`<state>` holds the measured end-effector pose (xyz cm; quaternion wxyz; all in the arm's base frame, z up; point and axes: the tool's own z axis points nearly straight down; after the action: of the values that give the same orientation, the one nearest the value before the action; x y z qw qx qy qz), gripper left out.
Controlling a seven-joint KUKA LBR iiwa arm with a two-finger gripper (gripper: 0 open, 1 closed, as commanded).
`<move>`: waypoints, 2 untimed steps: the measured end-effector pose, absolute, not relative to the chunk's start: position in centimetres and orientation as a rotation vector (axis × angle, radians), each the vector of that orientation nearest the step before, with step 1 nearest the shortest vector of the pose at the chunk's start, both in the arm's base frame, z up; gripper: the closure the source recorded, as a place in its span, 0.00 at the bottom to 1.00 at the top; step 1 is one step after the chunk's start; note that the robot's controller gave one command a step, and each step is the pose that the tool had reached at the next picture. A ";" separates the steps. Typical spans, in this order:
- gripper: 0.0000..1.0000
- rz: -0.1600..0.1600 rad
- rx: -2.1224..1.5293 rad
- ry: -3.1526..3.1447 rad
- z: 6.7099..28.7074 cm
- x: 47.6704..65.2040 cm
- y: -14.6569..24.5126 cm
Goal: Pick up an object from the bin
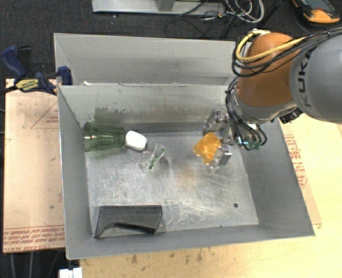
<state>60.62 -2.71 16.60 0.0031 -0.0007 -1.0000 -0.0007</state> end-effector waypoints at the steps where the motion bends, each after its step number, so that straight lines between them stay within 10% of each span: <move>1: 1.00 -0.001 0.000 -3.143 17.0 60.8 -2.7; 2: 1.00 -0.001 0.001 -3.143 17.0 60.8 -2.7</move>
Offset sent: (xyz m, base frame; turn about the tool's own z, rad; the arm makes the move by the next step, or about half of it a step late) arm 0.0000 0.0000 0.0000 0.0000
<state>60.81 -2.69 17.05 -0.0007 0.0002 -1.0000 -0.0004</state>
